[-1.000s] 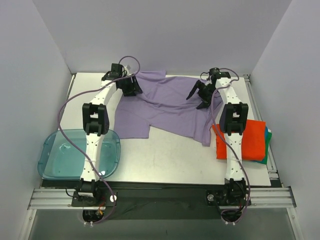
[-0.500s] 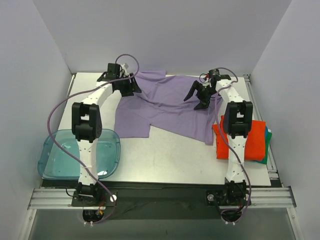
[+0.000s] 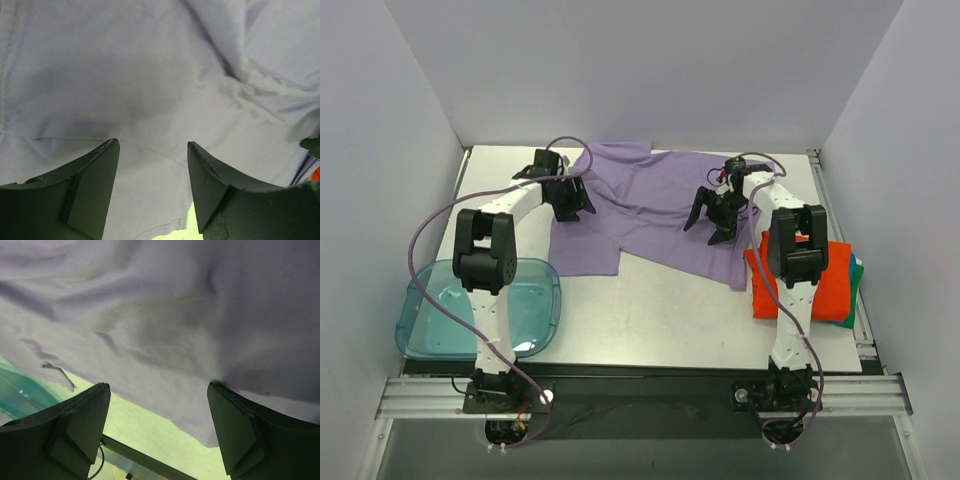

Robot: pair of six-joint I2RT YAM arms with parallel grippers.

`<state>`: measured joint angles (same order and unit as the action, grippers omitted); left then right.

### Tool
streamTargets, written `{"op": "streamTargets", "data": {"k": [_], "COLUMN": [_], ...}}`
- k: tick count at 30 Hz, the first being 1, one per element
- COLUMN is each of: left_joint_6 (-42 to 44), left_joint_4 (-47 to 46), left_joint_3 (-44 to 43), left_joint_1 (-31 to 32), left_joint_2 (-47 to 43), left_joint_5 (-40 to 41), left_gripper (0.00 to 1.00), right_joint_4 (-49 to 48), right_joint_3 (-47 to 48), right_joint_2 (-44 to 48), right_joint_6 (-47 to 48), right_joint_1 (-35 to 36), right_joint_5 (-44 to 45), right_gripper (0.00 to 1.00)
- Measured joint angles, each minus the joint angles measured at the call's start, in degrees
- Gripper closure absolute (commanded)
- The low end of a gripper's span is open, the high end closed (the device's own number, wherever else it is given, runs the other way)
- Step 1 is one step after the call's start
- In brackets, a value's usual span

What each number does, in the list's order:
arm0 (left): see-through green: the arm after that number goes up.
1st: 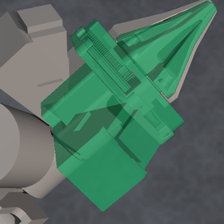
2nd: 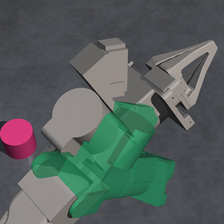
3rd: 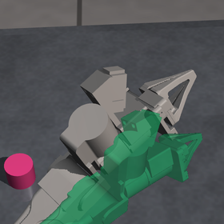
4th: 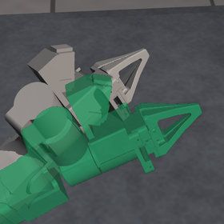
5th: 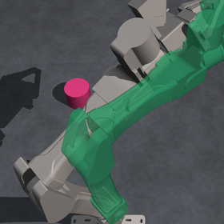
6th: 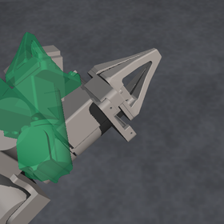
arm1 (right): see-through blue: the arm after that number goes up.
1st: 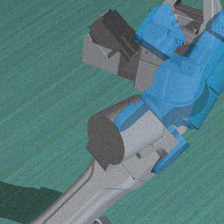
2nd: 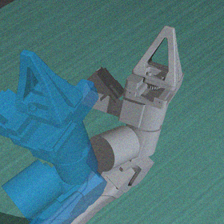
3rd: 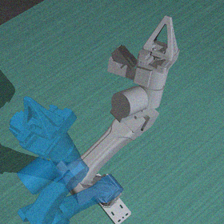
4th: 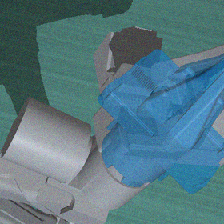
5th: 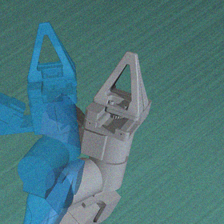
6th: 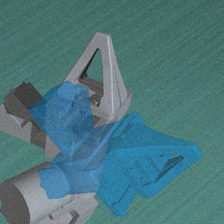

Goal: Fold and stack the t-shirts
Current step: Flatten out the tshirt

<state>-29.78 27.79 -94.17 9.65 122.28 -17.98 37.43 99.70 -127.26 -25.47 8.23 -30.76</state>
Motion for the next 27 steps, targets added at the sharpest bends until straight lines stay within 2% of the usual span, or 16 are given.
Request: {"op": "streamTargets", "data": {"k": [4,7,20,23,27], "left_joint_6": [-0.13,-0.63,0.02,0.55,1.01], "left_joint_4": [1.36,2.86,7.8,8.11,7.87], "left_joint_3": [-1.16,-5.2,-33.09,-36.59,-36.98], "left_joint_1": [-0.07,-0.5,-1.01,-0.96,-0.81], "left_joint_2": [3.1,5.77,22.56,24.57,24.46], "left_joint_5": [0.68,0.63,-1.53,-2.1,-2.16], "left_gripper": [0.33,0.33,0.33,0.33,0.32], "right_joint_4": [0.04,0.85,9.57,9.86,9.18], "right_joint_3": [-0.17,1.11,23.8,27.58,29.77], "right_joint_2": [-0.31,-1.46,-14.43,-16.7,-17.94], "right_joint_6": [-0.09,-0.96,-5.86,-6.88,-7.56], "right_joint_1": [-0.04,-0.33,-0.94,-1.81,-2.34], "right_joint_5": [2.03,3.52,4.0,2.23,-0.09], "right_gripper": [0.2,0.2,0.21,0.21,0.21]}}
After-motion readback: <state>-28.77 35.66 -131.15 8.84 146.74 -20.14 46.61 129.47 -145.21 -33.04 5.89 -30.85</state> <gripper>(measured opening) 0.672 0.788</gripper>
